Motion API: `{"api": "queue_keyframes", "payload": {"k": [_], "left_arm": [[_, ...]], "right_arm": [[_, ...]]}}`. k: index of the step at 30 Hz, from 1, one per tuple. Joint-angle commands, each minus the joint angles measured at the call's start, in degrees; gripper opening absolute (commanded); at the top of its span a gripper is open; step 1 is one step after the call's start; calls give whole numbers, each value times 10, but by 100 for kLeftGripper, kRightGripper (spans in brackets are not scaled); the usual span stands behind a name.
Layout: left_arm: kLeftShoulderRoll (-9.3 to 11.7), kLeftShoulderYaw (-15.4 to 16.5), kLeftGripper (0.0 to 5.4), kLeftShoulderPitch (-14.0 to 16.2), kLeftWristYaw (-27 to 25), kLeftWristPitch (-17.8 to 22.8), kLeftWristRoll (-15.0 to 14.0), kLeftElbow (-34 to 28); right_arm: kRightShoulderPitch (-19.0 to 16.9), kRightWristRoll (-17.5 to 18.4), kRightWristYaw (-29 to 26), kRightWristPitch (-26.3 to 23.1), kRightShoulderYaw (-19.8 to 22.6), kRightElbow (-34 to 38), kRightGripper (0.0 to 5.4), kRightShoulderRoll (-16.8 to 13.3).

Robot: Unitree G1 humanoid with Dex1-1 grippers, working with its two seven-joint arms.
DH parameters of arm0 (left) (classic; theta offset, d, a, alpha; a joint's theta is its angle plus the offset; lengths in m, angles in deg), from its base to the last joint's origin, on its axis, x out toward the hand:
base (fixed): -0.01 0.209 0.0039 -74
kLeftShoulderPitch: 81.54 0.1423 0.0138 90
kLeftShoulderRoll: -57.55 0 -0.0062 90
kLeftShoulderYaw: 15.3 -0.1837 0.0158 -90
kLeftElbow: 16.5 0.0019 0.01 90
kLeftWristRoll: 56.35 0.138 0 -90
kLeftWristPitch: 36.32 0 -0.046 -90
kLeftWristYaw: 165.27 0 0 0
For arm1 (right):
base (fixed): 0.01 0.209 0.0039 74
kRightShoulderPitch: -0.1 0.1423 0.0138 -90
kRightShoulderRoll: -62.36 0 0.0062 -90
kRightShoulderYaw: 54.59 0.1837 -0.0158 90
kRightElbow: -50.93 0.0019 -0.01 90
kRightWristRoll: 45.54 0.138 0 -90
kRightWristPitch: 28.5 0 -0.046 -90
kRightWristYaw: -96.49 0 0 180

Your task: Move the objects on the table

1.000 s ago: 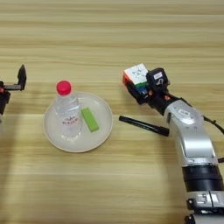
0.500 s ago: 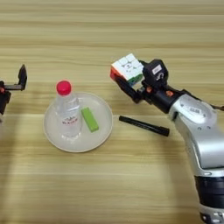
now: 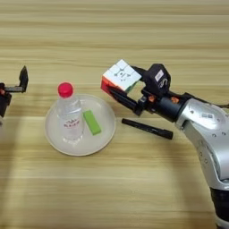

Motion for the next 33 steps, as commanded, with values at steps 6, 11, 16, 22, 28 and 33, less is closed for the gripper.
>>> {"api": "queue_keyframes", "payload": {"k": [6, 11, 16, 22, 28, 33], "left_arm": [[5, -2, 540, -3, -6, -1, 3, 0], [6, -2, 540, -3, -8, -1, 2, -2], [7, -2, 540, -3, -10, -1, 3, -1], [7, -3, 540, -4, -11, -3, 3, 0], [6, -3, 540, -4, -12, -3, 3, -1], [6, -3, 540, -3, -12, -3, 2, -3]], "right_arm": [[-24, 47, -41, -17, -6, 40, 334, -34], [-34, 52, -59, -13, -13, 50, 334, -47], [-45, 53, -85, -1, -22, 57, 334, -62], [-58, 50, -119, 14, -36, 63, 334, -78], [-75, 43, -149, 35, -58, 66, 334, -89], [-85, 33, -169, 53, -78, 59, 334, -97]]}}
